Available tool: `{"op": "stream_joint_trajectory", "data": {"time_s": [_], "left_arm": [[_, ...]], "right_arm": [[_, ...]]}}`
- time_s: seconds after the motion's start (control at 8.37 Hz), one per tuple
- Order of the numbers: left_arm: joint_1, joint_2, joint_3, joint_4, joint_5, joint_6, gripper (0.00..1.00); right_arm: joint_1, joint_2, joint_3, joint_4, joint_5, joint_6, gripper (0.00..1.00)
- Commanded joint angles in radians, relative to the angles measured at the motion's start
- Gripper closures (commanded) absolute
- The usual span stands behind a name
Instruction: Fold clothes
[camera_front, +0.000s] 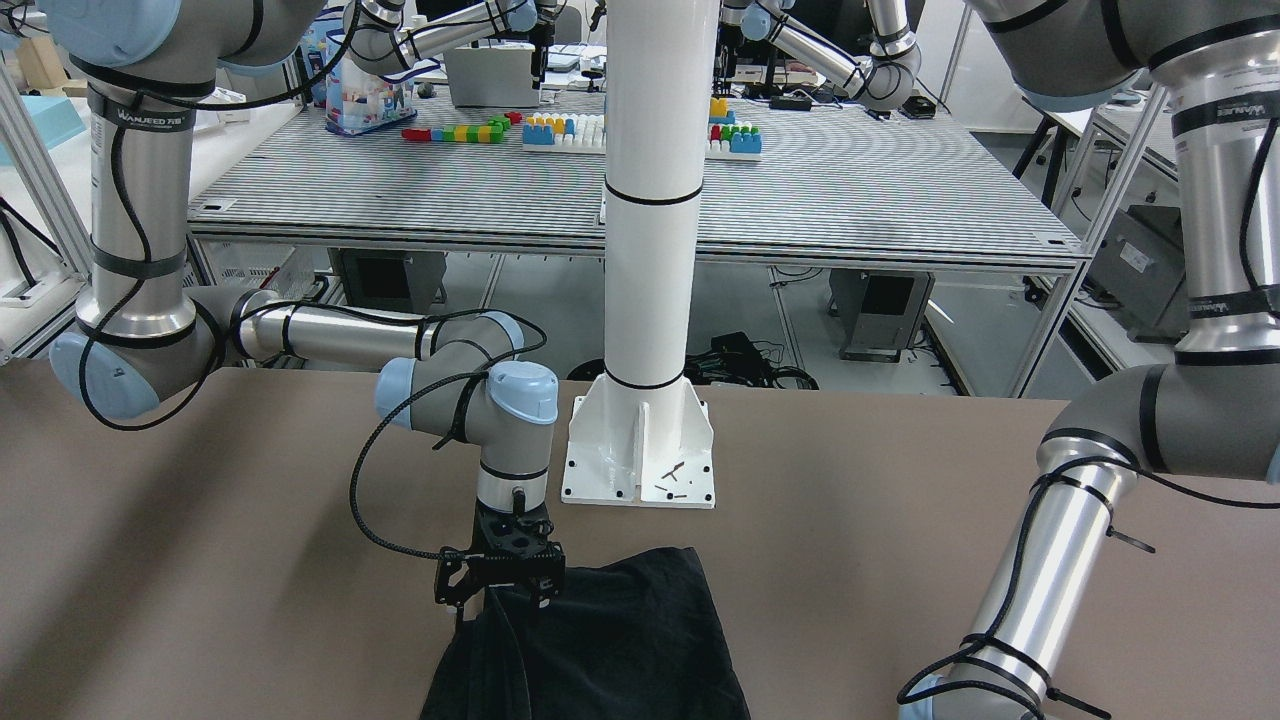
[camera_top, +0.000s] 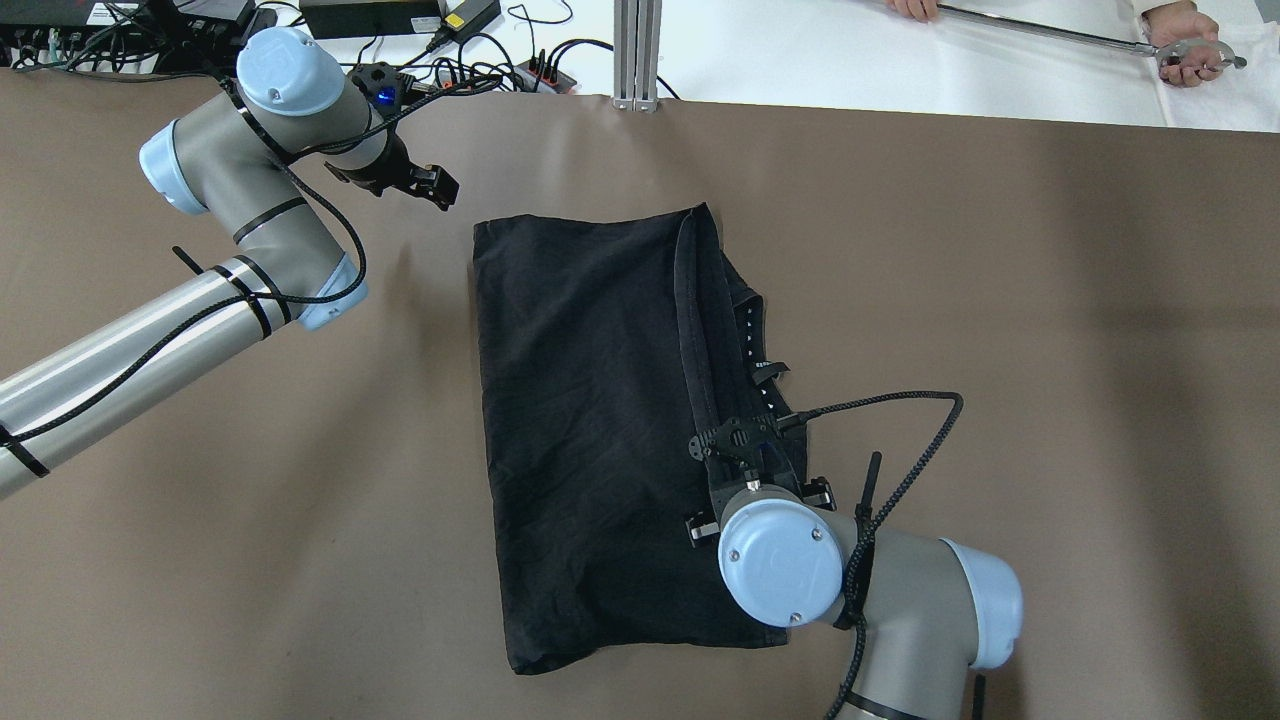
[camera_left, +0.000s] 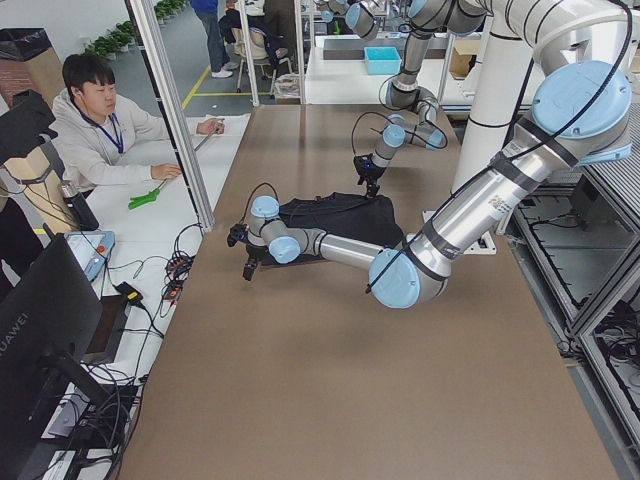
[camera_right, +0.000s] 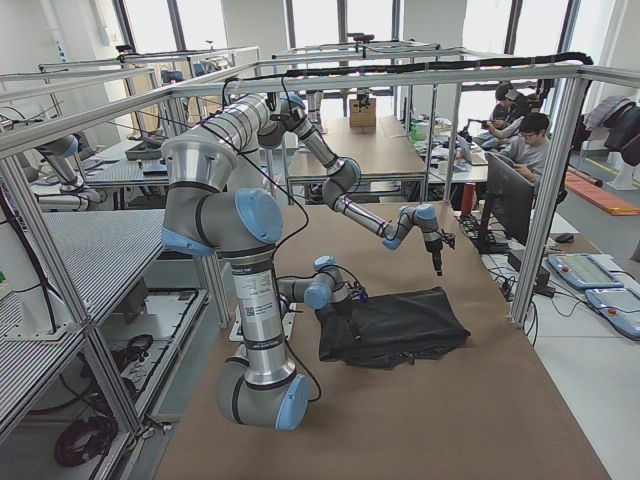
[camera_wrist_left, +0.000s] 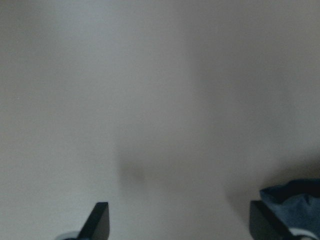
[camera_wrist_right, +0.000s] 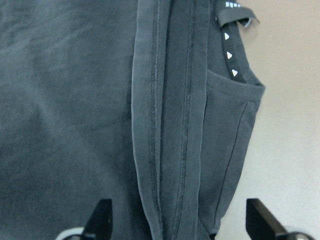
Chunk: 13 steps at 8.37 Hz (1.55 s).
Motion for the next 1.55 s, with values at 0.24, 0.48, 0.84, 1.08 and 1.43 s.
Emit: {"op": "stream_joint_trajectory", "data": {"time_s": [0.24,0.48,0.84,1.08,1.43], "left_arm": [[-0.001,0.0,0.0,0.0,0.0,-0.002,0.0],[-0.001,0.0,0.0,0.0,0.0,-0.002,0.0],[-0.001,0.0,0.0,0.0,0.0,0.0,0.0],[-0.001,0.003,-0.001,0.0,0.0,0.0,0.0],[-0.001,0.005,-0.001,-0.001,0.0,0.0,0.0]], "right_arm": [[0.037,0.066,-0.154,0.0,0.038,-0.092,0.06],[0.037,0.073,-0.16,0.0,0.042,-0.092,0.06],[0.116,0.076,-0.212,0.004,0.042,-0.139,0.06],[0.202,0.074,-0.267,0.007,0.051,-0.177,0.06],[0.247,0.149,-0.267,0.009,0.115,-0.199,0.06]]}}
